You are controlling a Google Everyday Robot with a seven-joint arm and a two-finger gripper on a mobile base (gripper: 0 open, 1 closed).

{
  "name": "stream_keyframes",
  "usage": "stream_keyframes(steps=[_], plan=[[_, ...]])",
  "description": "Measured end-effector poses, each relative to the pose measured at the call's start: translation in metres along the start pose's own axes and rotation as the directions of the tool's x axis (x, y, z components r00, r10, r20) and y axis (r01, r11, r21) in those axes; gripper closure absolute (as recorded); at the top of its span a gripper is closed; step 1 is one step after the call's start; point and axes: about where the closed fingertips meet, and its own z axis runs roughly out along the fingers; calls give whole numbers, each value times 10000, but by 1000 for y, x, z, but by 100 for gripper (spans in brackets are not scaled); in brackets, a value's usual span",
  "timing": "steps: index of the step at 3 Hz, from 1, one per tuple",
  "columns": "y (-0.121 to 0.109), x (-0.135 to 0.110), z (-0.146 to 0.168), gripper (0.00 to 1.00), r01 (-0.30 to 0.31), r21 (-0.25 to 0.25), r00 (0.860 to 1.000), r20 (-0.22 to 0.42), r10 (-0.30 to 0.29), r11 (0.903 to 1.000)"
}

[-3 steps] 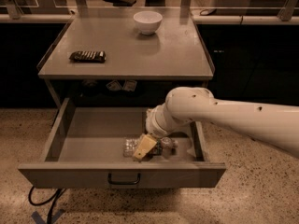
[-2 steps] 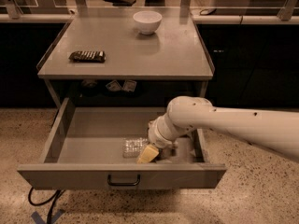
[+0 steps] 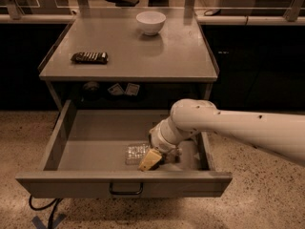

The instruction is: Pick water bottle from top drawer and place on counter

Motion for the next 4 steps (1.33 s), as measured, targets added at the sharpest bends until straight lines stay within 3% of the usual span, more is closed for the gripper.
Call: stream_keyframes(steps=[1, 2, 3, 4], plan=[[0, 0, 0, 43, 1, 2, 10000, 0, -1, 10000], [-1, -13, -22, 66, 124, 264, 9999, 37, -125, 9996], [-9, -47, -70, 89, 552, 944, 9984, 101, -564, 9940], [-21, -94, -124, 100, 1252, 1742, 9919, -29, -1266, 9767]])
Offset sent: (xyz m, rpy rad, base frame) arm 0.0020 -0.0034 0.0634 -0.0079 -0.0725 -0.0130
